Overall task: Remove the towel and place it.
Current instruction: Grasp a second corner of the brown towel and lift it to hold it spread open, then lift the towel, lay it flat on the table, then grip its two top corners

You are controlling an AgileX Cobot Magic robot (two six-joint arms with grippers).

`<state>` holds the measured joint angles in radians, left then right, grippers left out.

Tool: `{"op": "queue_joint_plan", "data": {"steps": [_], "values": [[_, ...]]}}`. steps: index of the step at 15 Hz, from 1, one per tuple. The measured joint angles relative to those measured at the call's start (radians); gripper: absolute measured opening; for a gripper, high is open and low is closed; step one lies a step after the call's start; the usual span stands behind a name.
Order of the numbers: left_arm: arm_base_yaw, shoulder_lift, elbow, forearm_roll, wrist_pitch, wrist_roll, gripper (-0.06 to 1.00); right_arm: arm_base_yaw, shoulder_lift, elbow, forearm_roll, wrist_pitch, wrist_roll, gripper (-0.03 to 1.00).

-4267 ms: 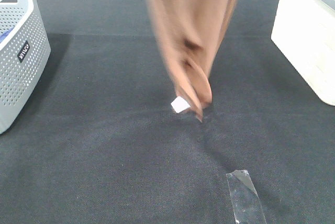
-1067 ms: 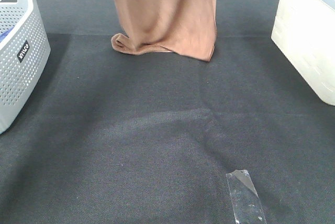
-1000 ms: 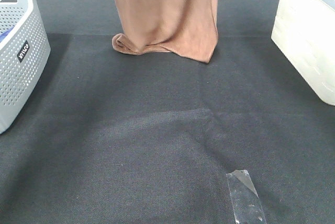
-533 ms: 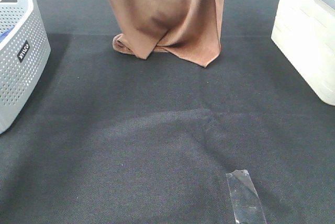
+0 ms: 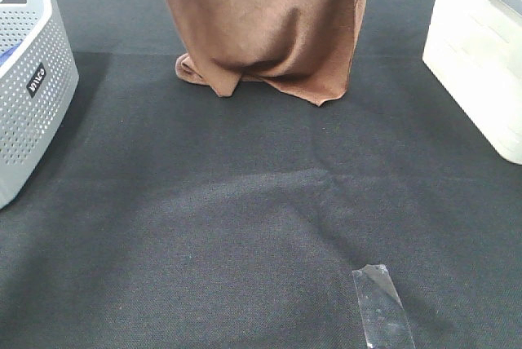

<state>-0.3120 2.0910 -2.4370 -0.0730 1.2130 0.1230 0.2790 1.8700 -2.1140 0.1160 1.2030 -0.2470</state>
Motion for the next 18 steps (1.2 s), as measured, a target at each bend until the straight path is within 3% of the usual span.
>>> {"op": "queue_joint_plan", "data": {"steps": [5,7,12,18], "values": [[-0.009,-0.352,0.471,-0.067,-0.002,0.000,0.00,0.004,-0.236,0.283,0.051,-0.001,0.028,0.00],[-0.009,-0.448,0.598,-0.095,-0.004,0.000,0.00,0.004,-0.338,0.392,0.069,-0.001,0.029,0.00],[-0.016,-0.774,1.050,-0.228,-0.023,-0.018,0.00,0.012,-0.659,0.770,0.180,-0.003,0.079,0.00],[-0.016,-1.026,1.426,-0.356,-0.038,-0.023,0.00,0.012,-0.850,1.049,0.261,-0.003,0.110,0.00]]}}
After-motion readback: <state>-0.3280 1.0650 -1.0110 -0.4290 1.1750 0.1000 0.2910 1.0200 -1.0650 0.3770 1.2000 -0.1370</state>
